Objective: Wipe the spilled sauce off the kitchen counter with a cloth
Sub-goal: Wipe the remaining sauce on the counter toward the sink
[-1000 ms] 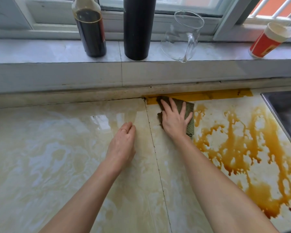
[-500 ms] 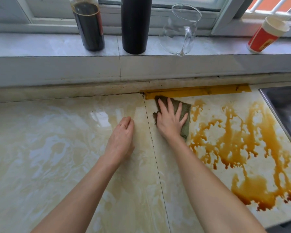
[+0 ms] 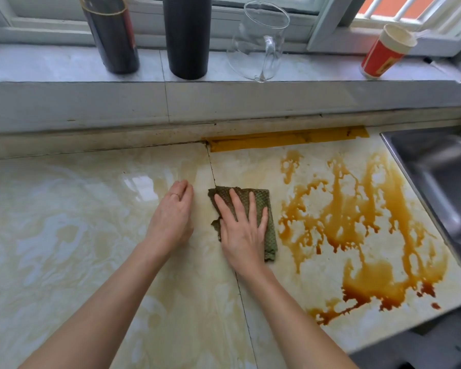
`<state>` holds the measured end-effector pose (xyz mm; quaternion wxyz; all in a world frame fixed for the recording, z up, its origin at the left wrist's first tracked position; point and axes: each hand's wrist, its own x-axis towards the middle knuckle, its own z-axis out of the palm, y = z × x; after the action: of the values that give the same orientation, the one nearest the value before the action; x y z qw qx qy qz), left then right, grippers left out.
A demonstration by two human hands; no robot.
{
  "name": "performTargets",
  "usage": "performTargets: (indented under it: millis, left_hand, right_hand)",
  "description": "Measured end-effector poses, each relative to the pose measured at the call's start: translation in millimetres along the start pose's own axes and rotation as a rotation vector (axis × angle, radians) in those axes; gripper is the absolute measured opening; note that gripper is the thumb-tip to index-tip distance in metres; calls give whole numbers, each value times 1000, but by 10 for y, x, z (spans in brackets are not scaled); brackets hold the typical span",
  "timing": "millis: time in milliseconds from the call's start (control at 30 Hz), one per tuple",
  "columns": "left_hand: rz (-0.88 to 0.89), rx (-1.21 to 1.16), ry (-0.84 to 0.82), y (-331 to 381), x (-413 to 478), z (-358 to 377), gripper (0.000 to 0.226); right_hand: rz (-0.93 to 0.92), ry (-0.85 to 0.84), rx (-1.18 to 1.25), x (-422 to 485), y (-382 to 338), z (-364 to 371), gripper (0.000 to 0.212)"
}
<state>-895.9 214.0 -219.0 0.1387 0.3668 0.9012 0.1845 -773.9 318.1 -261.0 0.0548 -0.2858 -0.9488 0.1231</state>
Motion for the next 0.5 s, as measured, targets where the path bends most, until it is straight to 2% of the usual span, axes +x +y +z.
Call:
performTargets:
  millis: [67, 233, 367, 433, 500]
  left_hand:
    - [8, 10, -6, -20, 2, -1, 66]
    - [13, 3, -16, -43, -8, -12, 67]
    - [22, 17, -26, -62, -18, -23, 69]
    - [21, 21, -35, -88, -10, -23, 69]
    - [22, 16, -51, -122, 3, -30, 66]
  right_hand:
    - [-43, -16, -21, 7, 170, -12, 51]
    - [220, -5, 40, 255, 223, -66, 51]
    - [69, 4, 84, -367, -72, -15, 54]
    - [-41, -20, 72, -557, 5, -24, 53]
    - [-51, -16, 69, -458, 183, -40, 52]
